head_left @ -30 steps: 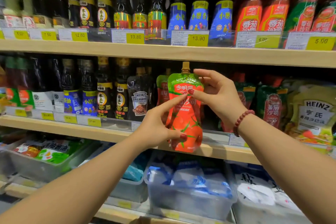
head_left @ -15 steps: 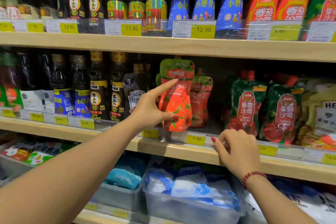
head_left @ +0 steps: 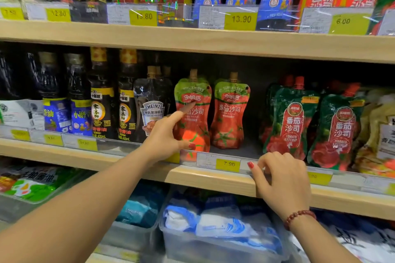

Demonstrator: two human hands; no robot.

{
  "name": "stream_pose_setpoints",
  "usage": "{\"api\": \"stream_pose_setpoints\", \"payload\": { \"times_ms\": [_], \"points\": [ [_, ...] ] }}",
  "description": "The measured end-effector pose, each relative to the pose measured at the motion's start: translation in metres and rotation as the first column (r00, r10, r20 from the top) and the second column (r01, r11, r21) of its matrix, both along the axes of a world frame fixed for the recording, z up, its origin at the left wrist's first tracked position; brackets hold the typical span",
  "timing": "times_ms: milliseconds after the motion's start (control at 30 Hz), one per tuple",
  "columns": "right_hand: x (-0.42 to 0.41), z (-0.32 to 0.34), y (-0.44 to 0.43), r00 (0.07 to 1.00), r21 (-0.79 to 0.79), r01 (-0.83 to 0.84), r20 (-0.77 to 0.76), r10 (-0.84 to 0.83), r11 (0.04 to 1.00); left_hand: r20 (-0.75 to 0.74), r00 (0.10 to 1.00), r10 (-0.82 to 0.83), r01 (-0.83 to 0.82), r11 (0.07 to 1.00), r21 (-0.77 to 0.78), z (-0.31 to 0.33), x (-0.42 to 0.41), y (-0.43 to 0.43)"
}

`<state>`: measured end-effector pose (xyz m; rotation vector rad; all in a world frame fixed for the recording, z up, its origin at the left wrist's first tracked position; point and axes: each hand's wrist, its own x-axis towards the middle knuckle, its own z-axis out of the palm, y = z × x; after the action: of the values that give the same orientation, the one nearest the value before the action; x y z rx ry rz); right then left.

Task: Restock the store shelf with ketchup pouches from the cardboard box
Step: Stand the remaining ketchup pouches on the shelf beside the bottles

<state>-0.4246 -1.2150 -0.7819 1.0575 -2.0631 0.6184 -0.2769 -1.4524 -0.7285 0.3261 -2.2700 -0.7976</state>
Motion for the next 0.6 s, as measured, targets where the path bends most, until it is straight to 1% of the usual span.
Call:
{"api": "stream_pose_setpoints", "payload": {
  "times_ms": [100, 167, 233, 300, 333, 433, 533, 600],
  "points": [
    [-0.001, -0.001, 0.0, 1.0, 0.011, 0.008, 0.009, -0.008, 1.0, 0.084, 0.995, 0.059, -0.05, 0.993, -0.103, 0.003, 0.0, -0.002],
    [-0.002, -0.002, 0.0, 1.0, 0.006, 0.013, 0.013, -0.013, 1.0, 0.129, 0.978, 0.164, -0.136, 0.969, -0.205, 0.004, -0.001, 0.001],
    [-0.002, -0.002, -0.001, 1.0, -0.014, 0.003, 0.008, -0.003, 1.0, 0.108, 0.954, 0.278, -0.232, 0.92, -0.316, 0.006, 0.001, 0.007],
    [-0.001, 0.002, -0.002, 1.0, -0.037, -0.016, 0.018, 0.017, 0.999, 0.065, 0.934, 0.352, -0.297, 0.864, -0.406, 0.01, 0.002, 0.013],
    [0.0, 0.004, -0.002, 0.999, -0.035, -0.017, 0.029, 0.018, 0.999, 0.069, 0.923, 0.379, -0.314, 0.844, -0.434, 0.011, 0.003, 0.016],
    [0.003, 0.001, -0.001, 0.999, -0.014, -0.001, 0.048, 0.002, 1.0, 0.181, 0.888, 0.422, -0.311, 0.843, -0.439, 0.016, 0.0, 0.019],
    [0.003, -0.003, 0.001, 0.998, -0.012, 0.0, 0.058, 0.001, 1.0, 0.297, 0.863, 0.409, -0.281, 0.877, -0.391, 0.021, -0.007, 0.016],
    [0.003, -0.002, 0.001, 0.998, -0.011, 0.002, 0.067, -0.001, 1.0, 0.339, 0.85, 0.403, -0.277, 0.889, -0.364, 0.022, -0.01, 0.015]
  ]
}}
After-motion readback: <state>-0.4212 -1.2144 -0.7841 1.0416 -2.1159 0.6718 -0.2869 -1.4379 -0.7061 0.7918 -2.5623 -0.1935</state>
